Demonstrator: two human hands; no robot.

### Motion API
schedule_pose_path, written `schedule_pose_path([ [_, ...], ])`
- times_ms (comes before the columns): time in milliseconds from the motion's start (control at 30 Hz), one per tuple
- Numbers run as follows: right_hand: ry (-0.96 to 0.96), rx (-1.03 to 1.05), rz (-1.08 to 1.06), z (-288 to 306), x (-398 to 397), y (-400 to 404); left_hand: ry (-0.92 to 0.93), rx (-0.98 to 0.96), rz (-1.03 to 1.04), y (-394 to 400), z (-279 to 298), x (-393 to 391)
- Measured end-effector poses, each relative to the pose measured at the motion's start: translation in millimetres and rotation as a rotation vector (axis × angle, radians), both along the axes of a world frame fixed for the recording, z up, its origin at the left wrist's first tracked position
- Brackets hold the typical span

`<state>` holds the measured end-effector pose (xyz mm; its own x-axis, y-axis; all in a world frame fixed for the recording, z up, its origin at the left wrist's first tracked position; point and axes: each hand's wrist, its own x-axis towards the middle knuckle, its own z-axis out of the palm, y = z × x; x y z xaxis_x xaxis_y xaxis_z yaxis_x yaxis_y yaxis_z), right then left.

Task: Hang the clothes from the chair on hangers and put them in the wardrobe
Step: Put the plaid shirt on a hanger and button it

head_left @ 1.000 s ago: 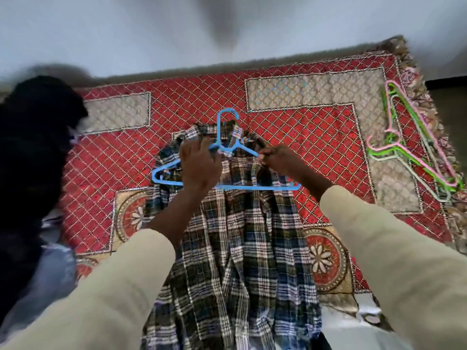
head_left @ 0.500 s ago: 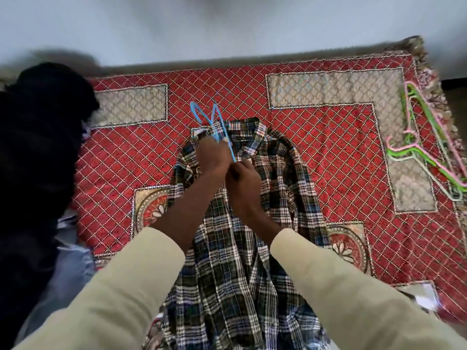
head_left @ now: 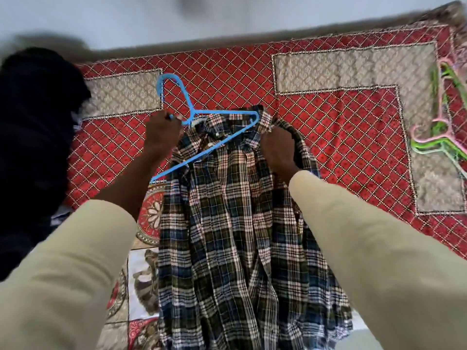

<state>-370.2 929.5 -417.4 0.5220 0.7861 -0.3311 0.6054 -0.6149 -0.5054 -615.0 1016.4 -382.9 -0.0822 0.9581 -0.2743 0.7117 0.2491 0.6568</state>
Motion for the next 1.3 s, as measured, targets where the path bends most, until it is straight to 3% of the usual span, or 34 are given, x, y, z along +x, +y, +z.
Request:
schedule_pose_path([
  [100, 0.029, -0.052, -0.048, -11, -7, 26, 0.169, 0.027, -0.106, 13, -11, -9],
  [233, 0.117, -0.137, -0.010, -26, -6, 30, 0.217, 0.020, -0.083, 21, -23, -10],
  [433, -0.004, 0.031, -0.084, -16, 30, 29, 0.197, -0.003, -0.176, 34, -31, 26],
  [633, -0.272, 0.070, 0.258, 14, 79, 36, 0.173, -0.005, -0.273, 50, -21, 89],
  [767, -0.353, 0.229, 0.492, 30, 94, 44, 0.131, -0.020, -0.323, 54, -28, 123],
  [900, -0.486, 0.240, 0.525, 28, 104, 35, 0.236, -0.042, -0.366, 47, -34, 144],
  [967, -0.451, 0.188, 0.455, 16, 118, 29, 0.306, -0.027, -0.331, 45, -40, 141],
  [1100, -0.301, 0.241, 0.407, 9, 121, 32, 0.255, 0.040, -0.247, 42, -55, 133],
  [1233, 0.041, 0.304, 0.340, 11, 87, 45, -0.013, 0.036, -0.319, 29, -52, 171],
  [1300, 0.006, 0.215, 0.273, 5, 81, 49, -0.122, 0.049, -0.357, 24, -53, 186],
])
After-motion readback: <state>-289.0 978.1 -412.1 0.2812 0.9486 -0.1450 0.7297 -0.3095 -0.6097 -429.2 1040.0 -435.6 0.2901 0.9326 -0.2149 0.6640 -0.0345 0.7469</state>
